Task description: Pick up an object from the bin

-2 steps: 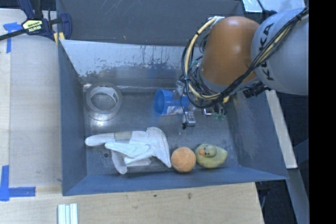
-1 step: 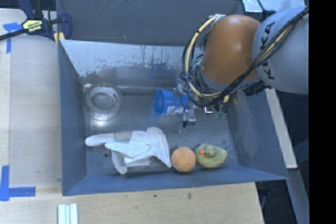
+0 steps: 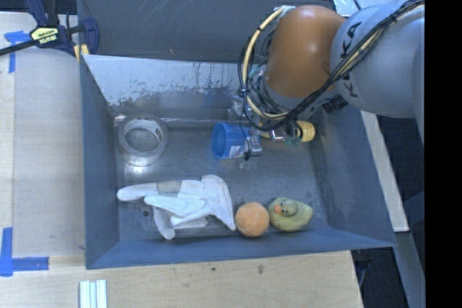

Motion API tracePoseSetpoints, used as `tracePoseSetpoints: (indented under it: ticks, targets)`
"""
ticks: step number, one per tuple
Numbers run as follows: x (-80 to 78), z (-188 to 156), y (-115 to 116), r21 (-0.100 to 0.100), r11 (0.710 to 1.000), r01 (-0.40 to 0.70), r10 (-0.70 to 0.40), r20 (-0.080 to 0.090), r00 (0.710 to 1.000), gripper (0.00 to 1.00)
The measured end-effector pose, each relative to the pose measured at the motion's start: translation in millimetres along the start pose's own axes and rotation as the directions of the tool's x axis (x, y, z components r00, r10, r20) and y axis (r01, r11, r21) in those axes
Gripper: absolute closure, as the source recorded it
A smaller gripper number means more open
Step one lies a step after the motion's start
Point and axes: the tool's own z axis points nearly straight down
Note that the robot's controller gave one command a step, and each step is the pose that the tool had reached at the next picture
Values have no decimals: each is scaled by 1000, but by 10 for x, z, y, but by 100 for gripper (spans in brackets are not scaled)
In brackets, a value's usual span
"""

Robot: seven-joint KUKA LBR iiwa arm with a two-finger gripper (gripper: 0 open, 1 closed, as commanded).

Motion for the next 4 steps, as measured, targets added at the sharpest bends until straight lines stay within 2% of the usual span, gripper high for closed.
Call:
tracePoseSetpoints:
  ticks: [1, 2, 3, 4]
  targets:
    - [-224, 23, -110, 1, 999, 38, -38, 8, 999, 0]
    - [-157, 66, 16, 0, 988, -158, 158, 3, 988, 0]
    - [-164, 612, 80, -2, 978, -207, 207, 12, 978, 0]
    - [-188, 636, 25, -4, 955, -297, 297, 12, 955, 100]
